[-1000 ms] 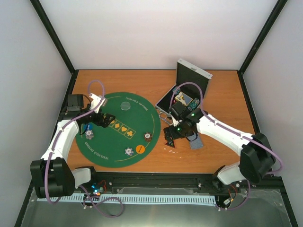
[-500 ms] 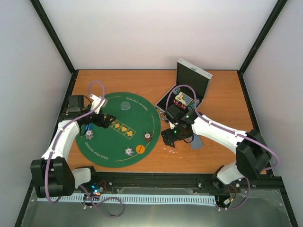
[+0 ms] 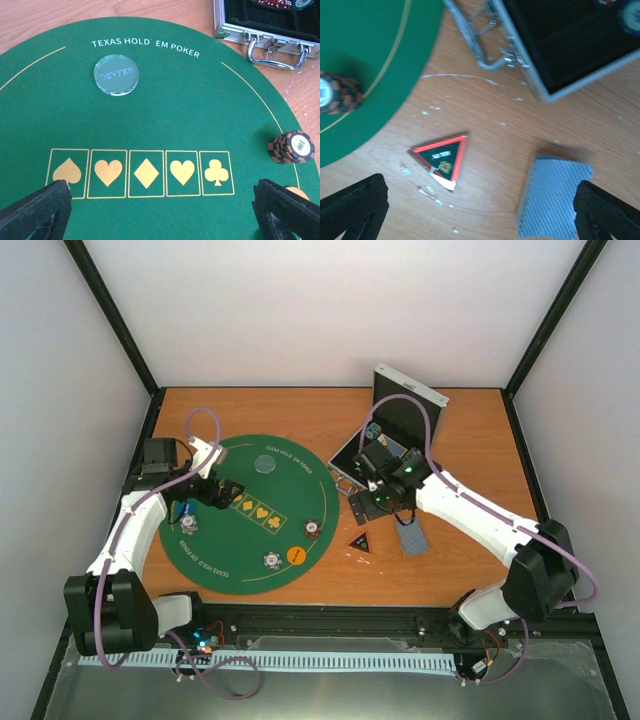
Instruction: Distribute texas hold em gaming equipment
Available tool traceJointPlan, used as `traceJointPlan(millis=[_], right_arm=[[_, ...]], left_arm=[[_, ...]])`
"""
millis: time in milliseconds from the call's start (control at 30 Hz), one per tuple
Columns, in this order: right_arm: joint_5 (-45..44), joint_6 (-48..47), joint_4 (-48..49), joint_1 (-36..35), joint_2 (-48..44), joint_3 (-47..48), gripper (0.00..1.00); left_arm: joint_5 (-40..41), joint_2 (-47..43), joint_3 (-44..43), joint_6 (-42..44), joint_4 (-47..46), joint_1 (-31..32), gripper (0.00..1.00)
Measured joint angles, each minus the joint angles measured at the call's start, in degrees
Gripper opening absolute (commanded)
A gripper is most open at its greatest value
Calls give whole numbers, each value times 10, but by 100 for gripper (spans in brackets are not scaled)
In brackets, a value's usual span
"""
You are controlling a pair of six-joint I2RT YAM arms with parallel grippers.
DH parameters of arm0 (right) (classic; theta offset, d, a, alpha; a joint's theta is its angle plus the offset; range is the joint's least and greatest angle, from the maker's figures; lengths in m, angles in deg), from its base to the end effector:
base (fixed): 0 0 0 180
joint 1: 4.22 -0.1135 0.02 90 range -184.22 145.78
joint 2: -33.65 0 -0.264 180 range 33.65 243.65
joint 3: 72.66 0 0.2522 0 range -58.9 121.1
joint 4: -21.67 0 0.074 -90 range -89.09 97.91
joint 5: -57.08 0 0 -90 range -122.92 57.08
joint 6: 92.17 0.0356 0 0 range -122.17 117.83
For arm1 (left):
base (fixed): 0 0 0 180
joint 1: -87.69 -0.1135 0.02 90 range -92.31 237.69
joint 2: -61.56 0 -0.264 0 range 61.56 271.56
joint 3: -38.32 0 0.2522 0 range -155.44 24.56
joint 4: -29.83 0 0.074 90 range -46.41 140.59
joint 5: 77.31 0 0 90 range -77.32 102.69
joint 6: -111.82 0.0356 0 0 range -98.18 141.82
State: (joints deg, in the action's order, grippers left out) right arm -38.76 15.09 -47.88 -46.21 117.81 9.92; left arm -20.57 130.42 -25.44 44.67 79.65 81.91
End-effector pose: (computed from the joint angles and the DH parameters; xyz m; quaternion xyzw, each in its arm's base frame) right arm 0.2110 0.1850 0.2656 -0.2028 0.9641 0.0372 0.1672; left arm 0.2364 0.0043 0.2524 0.2209 0.8907 -0.1930 0.3473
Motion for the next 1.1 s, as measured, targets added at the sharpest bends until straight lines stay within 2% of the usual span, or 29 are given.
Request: traceJointPlan(millis=[267,467,867,1100], right_arm=[[6,15,-18,102,-84,-83,100],[22,17,-21,152,-90,-134,100],[70,-5,-40,172,-46,-163,100],[65,-10,-49,172,-12,-159,100]], left_arm=[[-5,0,0,0,9,0,100],[-12,0,0,0,9,0,100],[-24,0,0,0,9,0,100],[-29,0,0,1,8,0,100]])
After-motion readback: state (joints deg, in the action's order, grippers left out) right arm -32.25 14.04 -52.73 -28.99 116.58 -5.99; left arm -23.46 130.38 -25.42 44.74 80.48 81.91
